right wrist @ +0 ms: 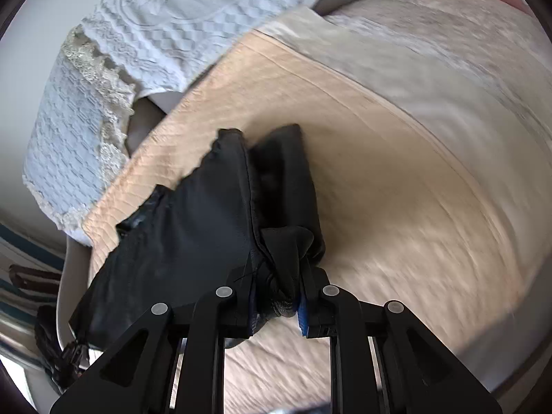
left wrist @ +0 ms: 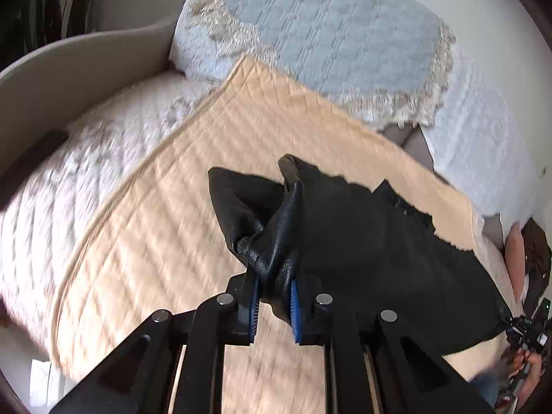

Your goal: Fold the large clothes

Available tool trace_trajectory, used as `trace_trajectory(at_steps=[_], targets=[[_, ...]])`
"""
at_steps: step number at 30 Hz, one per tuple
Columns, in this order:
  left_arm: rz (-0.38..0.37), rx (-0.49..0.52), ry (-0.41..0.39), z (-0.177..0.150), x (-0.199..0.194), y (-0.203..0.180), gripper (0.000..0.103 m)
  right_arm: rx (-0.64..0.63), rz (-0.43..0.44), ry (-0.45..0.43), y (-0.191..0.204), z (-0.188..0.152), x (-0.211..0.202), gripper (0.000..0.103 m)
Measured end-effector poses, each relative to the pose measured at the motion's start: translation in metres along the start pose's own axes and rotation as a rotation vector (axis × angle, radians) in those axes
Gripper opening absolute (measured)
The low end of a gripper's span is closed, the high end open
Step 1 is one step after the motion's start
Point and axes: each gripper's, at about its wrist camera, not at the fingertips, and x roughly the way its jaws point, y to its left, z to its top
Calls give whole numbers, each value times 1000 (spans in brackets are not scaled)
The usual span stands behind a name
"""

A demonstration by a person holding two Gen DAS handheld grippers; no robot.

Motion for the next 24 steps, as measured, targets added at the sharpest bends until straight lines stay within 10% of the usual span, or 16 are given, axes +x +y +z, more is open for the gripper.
trace_trajectory(at_steps=[7,14,20,24], targets=[[41,65,56,-16,6,3,24,-48,-46,21,-2,-3,10,27],[57,125,-68,-6,-42,-6,29,-200,-26,-161,23,-1,-37,36],[-42,208,-104,28,3,-47,29,-297,178,-11,63,20,34,36],[-5,198,-34,29,62,-47,29,-281,153,45,52,47,78,36]])
